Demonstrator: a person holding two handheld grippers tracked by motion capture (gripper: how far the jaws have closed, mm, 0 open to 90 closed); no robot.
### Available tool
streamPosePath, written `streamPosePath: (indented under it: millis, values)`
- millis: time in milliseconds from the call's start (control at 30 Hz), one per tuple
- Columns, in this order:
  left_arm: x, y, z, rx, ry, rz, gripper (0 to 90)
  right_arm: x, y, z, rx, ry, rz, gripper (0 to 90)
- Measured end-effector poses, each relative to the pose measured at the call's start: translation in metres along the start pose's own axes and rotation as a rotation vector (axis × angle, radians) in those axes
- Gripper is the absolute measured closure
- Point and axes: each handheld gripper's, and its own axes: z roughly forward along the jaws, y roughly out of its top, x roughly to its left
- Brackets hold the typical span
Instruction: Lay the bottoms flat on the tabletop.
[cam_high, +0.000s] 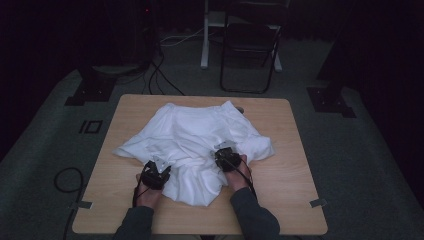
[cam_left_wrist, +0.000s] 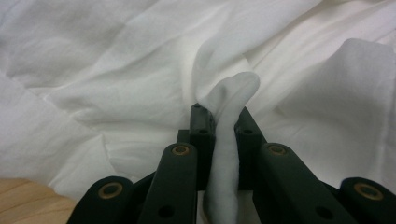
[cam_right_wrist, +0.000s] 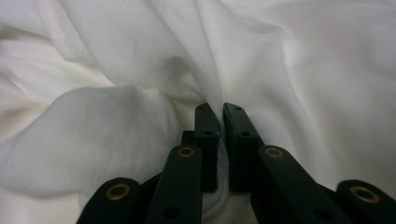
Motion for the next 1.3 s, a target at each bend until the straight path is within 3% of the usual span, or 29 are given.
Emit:
streamPosePath:
  millis: [267,533,733,800,900,967,1033,1100,1133,1167,1267,1300]
  values:
    - [0.001,0.0,0.0,0.007,0.024,-0.019,82.6,-0.016,-0.022,-0.018,0.014,-0.054,0.03,86.9]
    - [0.001,0.0,0.0,0.007,0.033,-0.025,82.5,-0.048,-0.067,-0.049,0.03,-0.117,0.091,86.8]
    - [0.001,-0.001,-0.001,0.008,0.036,-0.023,82.4,-0.066,-0.091,-0.072,0.022,-0.114,0.134,86.6]
    - [0.001,-0.001,-0.001,0.009,0.038,-0.022,82.4,-0.072,-0.1,-0.082,0.027,-0.136,0.144,86.5]
    - [0.0,-0.001,-0.001,0.008,0.04,-0.02,82.4,-0.075,-0.106,-0.087,0.031,-0.13,0.17,86.4]
    - [0.0,0.0,-0.001,0.009,0.043,-0.015,82.3,-0.075,-0.108,-0.089,0.031,-0.129,0.174,86.0]
    - [0.001,0.0,-0.001,0.009,0.042,-0.021,82.2,-0.069,-0.099,-0.099,-0.047,-0.048,0.133,71.9]
    - [0.001,-0.001,-0.001,0.009,0.04,-0.03,82.2,-0.066,-0.095,-0.103,-0.074,-0.029,0.122,67.2]
    - [0.002,-0.001,-0.001,0.01,0.035,-0.035,82.2,-0.063,-0.089,-0.109,-0.117,-0.014,0.105,62.4]
    - [0.002,-0.001,-0.001,0.009,0.036,-0.035,82.1,-0.057,-0.073,-0.12,-0.204,0.019,0.068,57.7]
    - [0.003,-0.001,-0.001,0.01,0.033,-0.036,82.1,-0.053,-0.049,-0.118,-0.224,0.025,0.031,54.7]
    - [0.003,-0.001,-0.001,0.01,0.033,-0.036,82.0,-0.053,-0.049,-0.118,-0.224,0.025,0.031,54.7]
